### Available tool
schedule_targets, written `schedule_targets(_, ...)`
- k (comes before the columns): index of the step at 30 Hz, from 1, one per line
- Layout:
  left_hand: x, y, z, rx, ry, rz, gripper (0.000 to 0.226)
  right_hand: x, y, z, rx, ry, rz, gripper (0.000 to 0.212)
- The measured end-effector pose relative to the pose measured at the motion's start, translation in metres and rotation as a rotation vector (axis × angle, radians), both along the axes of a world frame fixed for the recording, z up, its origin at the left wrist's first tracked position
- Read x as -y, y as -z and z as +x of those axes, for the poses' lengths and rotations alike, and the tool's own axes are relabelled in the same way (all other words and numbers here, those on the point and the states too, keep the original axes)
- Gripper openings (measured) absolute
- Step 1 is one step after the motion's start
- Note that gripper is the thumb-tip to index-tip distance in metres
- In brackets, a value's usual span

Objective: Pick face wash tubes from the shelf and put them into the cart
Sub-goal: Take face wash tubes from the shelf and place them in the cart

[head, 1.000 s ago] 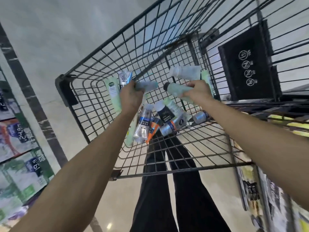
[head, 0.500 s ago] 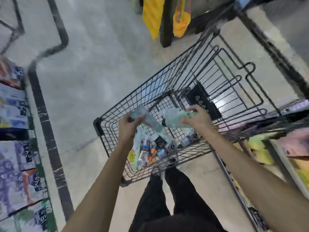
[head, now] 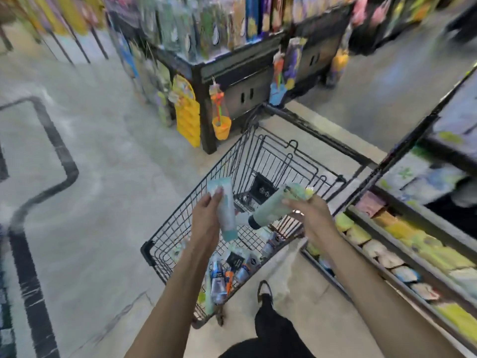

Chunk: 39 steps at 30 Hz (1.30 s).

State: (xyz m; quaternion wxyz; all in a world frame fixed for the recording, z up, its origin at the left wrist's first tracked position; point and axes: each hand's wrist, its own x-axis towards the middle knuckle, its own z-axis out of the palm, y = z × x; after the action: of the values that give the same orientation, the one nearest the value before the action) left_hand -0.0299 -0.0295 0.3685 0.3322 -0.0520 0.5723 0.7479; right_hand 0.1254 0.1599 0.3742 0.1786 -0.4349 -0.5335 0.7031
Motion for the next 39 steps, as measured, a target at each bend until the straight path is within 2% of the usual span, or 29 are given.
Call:
schedule_targets(2, -0.002, -0.012, 0.017, -0.034, 0.104, -0.016, 0.04, 0.01, -0.012, 0.026, -0.086, 0.091, -0.027, 0.033)
schedule_targets(9, -0.028, -0.043, 0.09, -0.157, 0.422, 0.046, 0.04, 0.031, -0.048, 0.115, -0.278, 0.365, -0.088, 0.033)
schedule_targets(14, -0.065, -0.061, 0.159, -0.232, 0.651, 0.04, 0.04, 0.032, -0.075, 0.196, -0.355, 0.478, -0.137, 0.011)
schedule_targets(18, -0.094, -0.07, 0.217, -0.2, 0.783, 0.028, 0.046, 0.03, -0.093, 0.262, -0.374, 0.604, -0.135, 0.032)
schedule_targets(20, -0.105, -0.077, 0.248, -0.13, 0.849, 0.052, 0.036, 0.032, -0.099, 0.297, -0.358, 0.647, -0.143, 0.037)
schedule_targets(21, -0.111, -0.081, 0.265, -0.115, 0.889, 0.076, 0.029, 0.034, -0.101, 0.315, -0.355, 0.669, -0.142, 0.038)
schedule_targets(26, -0.132, -0.086, 0.346, -0.226, 1.044, 0.084, 0.058, 0.045, -0.11, 0.403, -0.32, 0.742, -0.085, 0.035)
schedule_targets(28, -0.136, -0.085, 0.376, -0.249, 1.088, 0.084, 0.051, 0.049, -0.112, 0.436, -0.319, 0.762, -0.059, 0.035)
schedule_targets(35, -0.132, -0.102, 0.47, -0.252, 1.105, 0.19, 0.046, 0.057, -0.115, 0.539, -0.345, 0.787, -0.061, 0.033)
schedule_targets(39, -0.129, -0.111, 0.513, -0.264, 1.094, 0.212, 0.047, 0.06, -0.108, 0.588, -0.321, 0.779, -0.051, 0.054)
